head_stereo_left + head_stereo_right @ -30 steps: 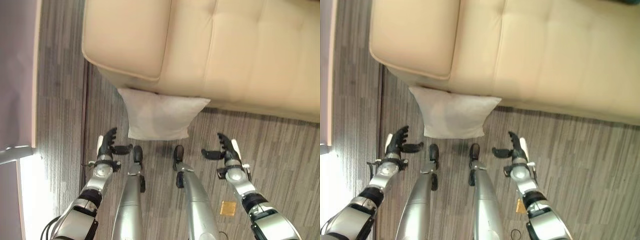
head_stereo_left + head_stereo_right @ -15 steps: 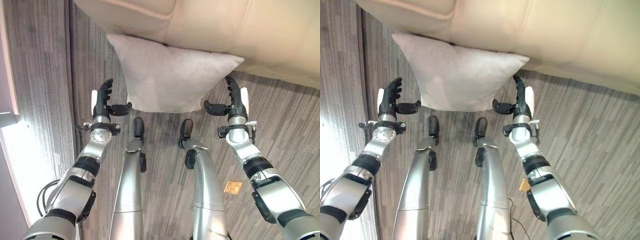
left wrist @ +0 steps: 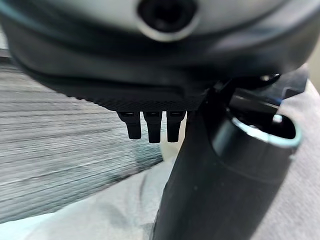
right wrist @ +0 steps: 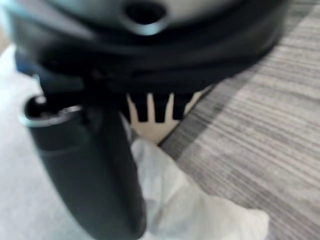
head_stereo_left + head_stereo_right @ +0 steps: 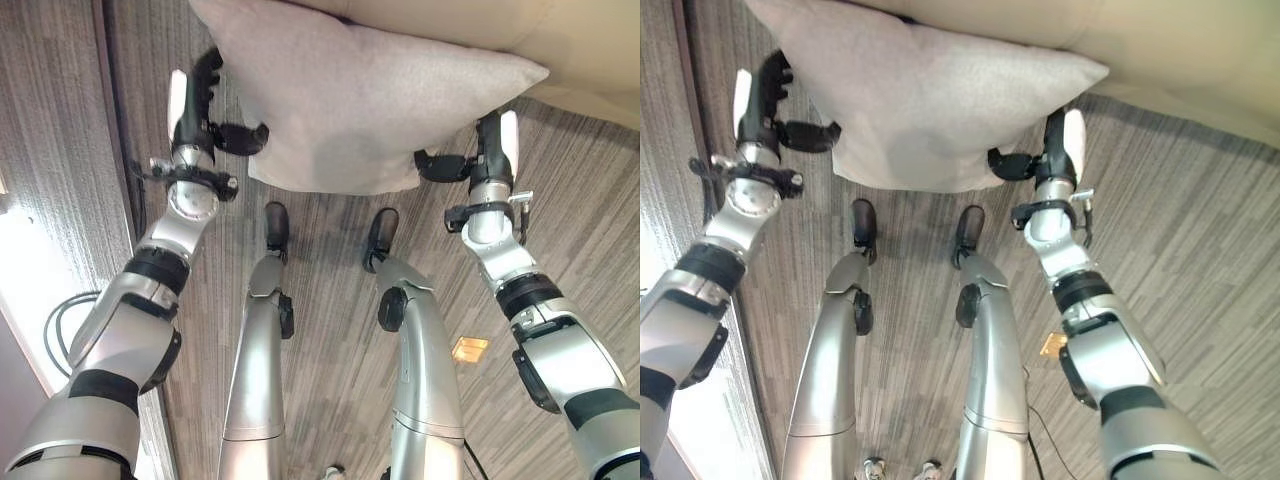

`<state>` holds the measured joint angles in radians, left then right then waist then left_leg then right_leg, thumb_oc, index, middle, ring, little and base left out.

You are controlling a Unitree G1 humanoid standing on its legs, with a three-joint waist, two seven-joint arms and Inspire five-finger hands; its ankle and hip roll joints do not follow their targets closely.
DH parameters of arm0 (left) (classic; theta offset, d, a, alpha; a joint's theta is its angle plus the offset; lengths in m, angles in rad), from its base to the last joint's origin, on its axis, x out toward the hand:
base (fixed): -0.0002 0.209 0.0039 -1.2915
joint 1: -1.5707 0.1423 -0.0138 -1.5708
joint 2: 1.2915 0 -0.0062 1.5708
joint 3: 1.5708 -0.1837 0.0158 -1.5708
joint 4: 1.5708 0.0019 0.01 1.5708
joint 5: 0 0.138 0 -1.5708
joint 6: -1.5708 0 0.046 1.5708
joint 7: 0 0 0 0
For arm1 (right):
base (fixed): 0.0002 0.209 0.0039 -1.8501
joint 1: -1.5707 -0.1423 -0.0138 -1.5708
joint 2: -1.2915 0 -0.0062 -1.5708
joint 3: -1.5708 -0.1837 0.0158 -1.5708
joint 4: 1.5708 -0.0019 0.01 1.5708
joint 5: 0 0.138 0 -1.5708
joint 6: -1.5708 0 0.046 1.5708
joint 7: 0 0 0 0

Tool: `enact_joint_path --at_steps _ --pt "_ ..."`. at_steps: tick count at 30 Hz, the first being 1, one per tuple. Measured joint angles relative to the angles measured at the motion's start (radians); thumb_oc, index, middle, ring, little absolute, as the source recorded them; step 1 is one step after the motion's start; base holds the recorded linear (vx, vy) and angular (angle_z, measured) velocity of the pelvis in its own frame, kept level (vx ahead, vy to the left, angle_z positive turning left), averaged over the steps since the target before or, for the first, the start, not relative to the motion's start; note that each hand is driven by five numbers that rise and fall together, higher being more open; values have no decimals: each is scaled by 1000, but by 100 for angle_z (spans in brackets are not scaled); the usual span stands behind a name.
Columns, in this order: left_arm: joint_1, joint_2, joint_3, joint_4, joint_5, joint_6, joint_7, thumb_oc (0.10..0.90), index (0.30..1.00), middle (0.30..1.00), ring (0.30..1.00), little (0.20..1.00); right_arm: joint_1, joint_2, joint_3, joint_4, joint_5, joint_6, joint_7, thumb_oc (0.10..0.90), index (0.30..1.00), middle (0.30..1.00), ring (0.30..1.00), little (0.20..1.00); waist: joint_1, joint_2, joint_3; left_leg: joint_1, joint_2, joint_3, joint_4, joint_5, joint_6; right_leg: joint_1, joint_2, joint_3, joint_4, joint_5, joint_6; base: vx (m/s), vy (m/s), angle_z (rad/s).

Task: Pick up all the scattered cushions and arrange them neatly on the sofa.

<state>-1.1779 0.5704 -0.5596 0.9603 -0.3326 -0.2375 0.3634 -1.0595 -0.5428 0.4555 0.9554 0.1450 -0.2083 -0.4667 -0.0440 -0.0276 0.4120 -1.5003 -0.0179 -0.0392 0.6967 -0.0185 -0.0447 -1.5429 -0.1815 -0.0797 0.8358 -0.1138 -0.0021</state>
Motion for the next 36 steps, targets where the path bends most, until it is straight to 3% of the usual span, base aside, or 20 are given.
enact_joint_path --at_steps 5,14,18,23,24,25,26,27,28,36 --pt "-14 25 -68 -34 4 -1 1 800 900 900 900 900 -23 -44 69 -2 19 0 5 800 900 900 900 900 3 0 0 -18 -2 2 3 -1 0 -17 -1 1 2 -1 1 0 0 0" --pt "-35 26 -106 -40 9 0 -5 800 900 900 900 900 -60 -73 148 -30 19 14 20 800 900 900 900 900 3 0 0 -46 0 2 19 -1 0 -47 1 5 16 0 1 0 0 0" --pt "-47 22 -103 -42 -30 -1 -4 800 900 900 900 900 -63 -66 140 -75 40 21 21 800 900 900 900 900 1 0 0 -61 2 4 19 -1 0 -67 5 8 17 0 1 0 0 0" --pt "-33 -4 -55 -69 -112 -1 -3 800 900 900 900 900 -49 -1 56 -111 121 21 19 800 900 900 900 900 1 0 0 -68 2 10 17 -1 -1 -79 8 13 18 1 0 0 0 0" --pt "-21 -9 -41 -82 -132 -1 -2 800 900 900 900 900 -47 10 45 -117 136 21 16 557 535 535 535 535 1 0 0 -68 2 11 18 -2 -2 -79 9 13 18 1 0 0 0 0" --pt "-5 -16 -15 -104 -149 -1 -1 800 900 900 900 900 -42 15 33 -132 149 22 16 502 453 453 453 453 1 0 0 -68 3 14 18 -2 -2 -81 10 16 18 1 0 0 0 0" --pt "9 -22 -1 -118 -165 -2 1 800 900 900 900 900 -37 17 24 -150 153 21 15 400 300 300 300 300 1 0 0 -68 3 18 18 -3 -2 -84 11 20 20 2 1 0 0 0" --pt "21 -29 19 -127 -184 -2 1 557 535 535 535 535 -36 20 22 -154 154 21 14 400 300 300 300 300 1 0 0 -68 3 22 18 -3 -2 -87 12 26 21 3 2 0 0 0" --pt "35 -36 34 -144 -197 -2 3 400 300 300 300 300 -33 21 16 -163 154 21 13 400 300 300 300 300 1 0 0 -68 3 25 18 -3 -2 -90 12 31 23 3 3 0 0 0" --pt "124 -51 124 -235 -257 -6 25 400 300 300 300 300 23 21 -23 -244 143 21 17 400 300 300 300 300 4 1 1 -71 18 31 31 -6 -6 -96 24 34 32 6 -1 -10 -4 -1"
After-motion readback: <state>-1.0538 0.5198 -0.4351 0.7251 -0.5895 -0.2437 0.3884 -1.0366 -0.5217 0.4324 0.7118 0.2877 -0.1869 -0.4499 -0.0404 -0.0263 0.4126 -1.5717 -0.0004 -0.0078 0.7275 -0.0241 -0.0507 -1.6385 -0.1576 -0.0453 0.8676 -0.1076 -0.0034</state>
